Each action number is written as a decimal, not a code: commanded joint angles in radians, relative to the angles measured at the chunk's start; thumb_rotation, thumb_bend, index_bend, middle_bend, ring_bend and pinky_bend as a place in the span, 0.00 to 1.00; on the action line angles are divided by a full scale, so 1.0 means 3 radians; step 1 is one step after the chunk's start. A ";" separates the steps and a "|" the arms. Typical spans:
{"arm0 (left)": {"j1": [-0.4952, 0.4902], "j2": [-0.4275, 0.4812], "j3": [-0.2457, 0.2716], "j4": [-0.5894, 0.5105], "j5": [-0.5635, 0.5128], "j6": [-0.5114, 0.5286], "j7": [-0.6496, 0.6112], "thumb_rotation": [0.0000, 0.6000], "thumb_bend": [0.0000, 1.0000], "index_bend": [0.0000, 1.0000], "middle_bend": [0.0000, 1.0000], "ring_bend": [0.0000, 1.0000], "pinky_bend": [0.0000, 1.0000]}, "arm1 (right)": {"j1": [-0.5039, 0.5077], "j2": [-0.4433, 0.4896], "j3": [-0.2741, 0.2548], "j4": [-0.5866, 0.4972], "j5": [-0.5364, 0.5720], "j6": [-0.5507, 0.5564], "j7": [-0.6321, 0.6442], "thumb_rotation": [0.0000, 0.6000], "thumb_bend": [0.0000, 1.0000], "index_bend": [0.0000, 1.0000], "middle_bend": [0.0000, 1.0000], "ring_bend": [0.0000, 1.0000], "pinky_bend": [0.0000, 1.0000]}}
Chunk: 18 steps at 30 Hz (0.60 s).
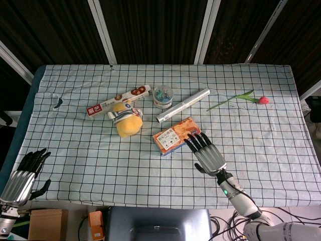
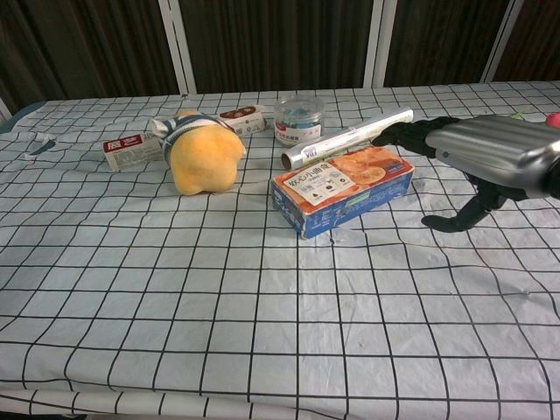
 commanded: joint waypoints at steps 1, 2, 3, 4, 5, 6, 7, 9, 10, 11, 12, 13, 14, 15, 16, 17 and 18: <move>-0.0005 0.0002 -0.0001 0.0004 -0.0003 -0.0007 -0.0007 1.00 0.40 0.00 0.00 0.00 0.00 | -0.0014 0.0047 -0.0025 -0.0027 0.0005 0.0023 0.0032 1.00 0.24 0.00 0.00 0.00 0.05; -0.0006 0.0003 -0.0003 0.0006 -0.0008 -0.0011 -0.0008 1.00 0.40 0.00 0.00 0.00 0.00 | -0.0016 0.0061 -0.0030 -0.0033 0.0007 0.0028 0.0045 1.00 0.24 0.00 0.00 0.00 0.05; -0.0008 0.0006 -0.0005 0.0004 -0.0013 -0.0016 -0.0011 1.00 0.40 0.00 0.00 0.00 0.00 | -0.0016 0.0074 -0.0033 -0.0035 0.0009 0.0034 0.0055 1.00 0.24 0.00 0.00 0.00 0.05; -0.0010 0.0008 -0.0008 0.0002 -0.0015 -0.0015 -0.0021 1.00 0.40 0.00 0.00 0.00 0.00 | -0.0016 0.0086 -0.0036 -0.0037 0.0011 0.0039 0.0062 1.00 0.24 0.00 0.00 0.00 0.05; -0.0011 0.0008 -0.0011 0.0002 -0.0013 -0.0010 -0.0029 1.00 0.40 0.00 0.00 0.00 0.00 | -0.0015 0.0096 -0.0037 -0.0038 0.0014 0.0042 0.0069 1.00 0.24 0.00 0.00 0.00 0.05; -0.0010 0.0008 -0.0011 0.0006 -0.0009 -0.0005 -0.0025 1.00 0.40 0.00 0.00 0.00 0.00 | -0.0011 0.0112 -0.0039 -0.0038 0.0020 0.0047 0.0075 1.00 0.24 0.00 0.00 0.00 0.05; -0.0012 0.0008 -0.0011 0.0004 -0.0003 -0.0003 -0.0026 1.00 0.40 0.00 0.00 0.00 0.00 | -0.0008 0.0120 -0.0039 -0.0037 0.0025 0.0053 0.0072 1.00 0.24 0.00 0.00 0.00 0.05; -0.0015 0.0008 -0.0009 0.0004 0.0013 0.0003 -0.0032 1.00 0.40 0.00 0.00 0.00 0.00 | -0.0003 0.0130 -0.0033 -0.0038 0.0037 0.0067 0.0068 1.00 0.24 0.00 0.04 0.04 0.12; -0.0016 0.0007 -0.0007 0.0008 0.0019 0.0004 -0.0032 1.00 0.40 0.00 0.00 0.00 0.00 | 0.0004 0.0131 -0.0022 -0.0027 0.0014 0.0101 0.0051 1.00 0.24 0.00 0.15 0.18 0.30; -0.0015 0.0007 -0.0005 0.0009 0.0018 0.0004 -0.0028 1.00 0.40 0.00 0.00 0.00 0.00 | 0.0007 0.0127 -0.0018 -0.0021 -0.0012 0.0122 0.0067 1.00 0.24 0.00 0.26 0.33 0.46; -0.0013 0.0006 -0.0006 0.0008 0.0013 0.0005 -0.0020 1.00 0.40 0.00 0.00 0.00 0.00 | 0.0007 0.0129 -0.0017 -0.0029 -0.0005 0.0119 0.0100 1.00 0.24 0.00 0.46 0.58 0.72; -0.0010 0.0001 -0.0013 0.0007 0.0006 0.0013 -0.0001 1.00 0.40 0.00 0.00 0.00 0.00 | 0.0014 0.0138 -0.0014 -0.0039 0.0012 0.0107 0.0118 1.00 0.24 0.00 0.64 0.81 0.90; -0.0008 -0.0003 -0.0019 0.0007 0.0001 0.0021 0.0015 1.00 0.40 0.00 0.00 0.00 0.00 | 0.0022 0.0141 -0.0009 -0.0032 0.0025 0.0108 0.0098 1.00 0.24 0.01 0.76 0.92 0.97; -0.0008 -0.0007 -0.0021 0.0005 0.0001 0.0025 0.0021 1.00 0.40 0.00 0.00 0.00 0.00 | 0.0040 0.0129 0.0002 -0.0006 0.0056 0.0112 0.0025 1.00 0.24 0.03 0.87 0.99 1.00; -0.0010 -0.0004 -0.0018 0.0004 0.0004 0.0020 0.0014 1.00 0.40 0.00 0.00 0.00 0.00 | 0.0058 0.0115 0.0012 0.0004 0.0096 0.0101 -0.0024 1.00 0.24 0.05 0.92 1.00 1.00; -0.0012 0.0000 -0.0014 0.0002 0.0008 0.0014 0.0003 1.00 0.40 0.00 0.00 0.00 0.00 | 0.0080 0.0102 0.0028 0.0005 0.0159 0.0078 -0.0068 1.00 0.24 0.08 0.96 1.00 1.00; -0.0015 0.0005 -0.0013 0.0002 0.0010 0.0009 -0.0005 1.00 0.40 0.00 0.00 0.00 0.00 | 0.0108 0.0087 0.0050 0.0003 0.0230 0.0048 -0.0110 1.00 0.25 0.10 0.99 1.00 1.00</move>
